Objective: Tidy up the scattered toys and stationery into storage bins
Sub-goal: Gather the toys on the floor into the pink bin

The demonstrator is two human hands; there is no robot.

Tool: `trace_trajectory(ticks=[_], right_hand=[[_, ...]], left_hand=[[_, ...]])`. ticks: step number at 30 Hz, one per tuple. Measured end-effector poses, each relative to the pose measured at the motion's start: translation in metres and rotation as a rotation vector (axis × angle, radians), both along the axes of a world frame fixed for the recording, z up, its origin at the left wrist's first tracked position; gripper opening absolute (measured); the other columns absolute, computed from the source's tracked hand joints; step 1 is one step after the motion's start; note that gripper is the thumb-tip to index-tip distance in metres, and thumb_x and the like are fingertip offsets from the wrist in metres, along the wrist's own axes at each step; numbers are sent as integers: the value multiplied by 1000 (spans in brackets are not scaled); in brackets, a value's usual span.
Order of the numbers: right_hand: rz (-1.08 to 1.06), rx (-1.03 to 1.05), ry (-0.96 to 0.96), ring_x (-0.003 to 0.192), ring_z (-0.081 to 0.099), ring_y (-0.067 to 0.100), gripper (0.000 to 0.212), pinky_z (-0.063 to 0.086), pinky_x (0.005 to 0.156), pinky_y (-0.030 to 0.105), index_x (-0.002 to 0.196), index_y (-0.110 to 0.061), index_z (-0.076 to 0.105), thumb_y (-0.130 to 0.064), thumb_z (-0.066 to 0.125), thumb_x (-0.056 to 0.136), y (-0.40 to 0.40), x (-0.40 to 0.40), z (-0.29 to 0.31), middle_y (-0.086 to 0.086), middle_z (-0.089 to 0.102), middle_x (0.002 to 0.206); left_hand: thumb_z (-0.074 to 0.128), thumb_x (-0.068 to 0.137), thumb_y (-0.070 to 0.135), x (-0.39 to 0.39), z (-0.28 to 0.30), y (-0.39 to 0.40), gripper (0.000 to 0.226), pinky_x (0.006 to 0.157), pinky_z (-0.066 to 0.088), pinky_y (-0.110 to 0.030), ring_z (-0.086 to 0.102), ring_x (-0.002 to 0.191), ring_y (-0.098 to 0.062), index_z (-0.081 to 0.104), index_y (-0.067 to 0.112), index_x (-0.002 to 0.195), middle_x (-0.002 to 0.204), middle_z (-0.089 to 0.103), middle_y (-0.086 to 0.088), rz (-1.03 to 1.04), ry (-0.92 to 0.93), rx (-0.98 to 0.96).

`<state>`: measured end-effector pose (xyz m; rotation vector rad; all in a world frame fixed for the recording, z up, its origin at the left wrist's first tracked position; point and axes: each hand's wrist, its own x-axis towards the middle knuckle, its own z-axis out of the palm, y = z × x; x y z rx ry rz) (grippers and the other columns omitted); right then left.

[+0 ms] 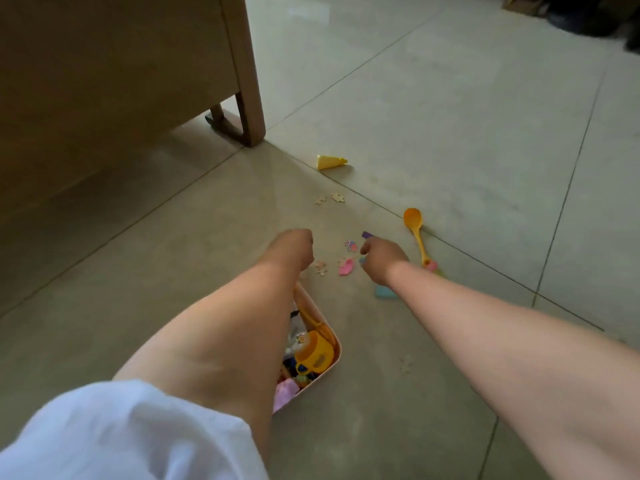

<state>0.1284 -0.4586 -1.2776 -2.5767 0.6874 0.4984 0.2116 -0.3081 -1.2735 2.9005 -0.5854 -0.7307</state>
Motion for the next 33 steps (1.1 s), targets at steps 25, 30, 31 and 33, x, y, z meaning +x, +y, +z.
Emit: trace_trajectory(ticks=[25,30,31,33], right_hand=[[-118,174,-209,91,59,27,18,45,72,33,100,-16,54,-19,64,85,9,30,-79,6,61,96],[-272,468,-344,94,62,21,24,54,86,40,112,-19,62,-28,63,90,17,22,-73,3,64,108],[-246,513,-351,91,63,19,23,55,84,37,111,-18,65,-28,63,91,20,21,-69,4,66,108],[-197,626,-370,78,61,11,21,54,67,21,109,-14,68,-24,62,92,30,15,-61,3,67,99]], left_hand=[[60,84,14,4,-54,-21,12,69,41,-29,60,87,-26,64,14,95,94,66,-8,-145,25,-169],[54,95,20,10,-24,-12,15,58,46,-24,59,63,-15,63,11,89,78,66,-6,36,184,-408],[50,97,22,10,-18,-8,20,56,43,-23,56,62,-14,64,10,90,77,65,-5,46,186,-396],[46,97,23,9,-6,3,25,54,38,-23,54,65,-17,64,8,89,76,63,-5,66,160,-339]])
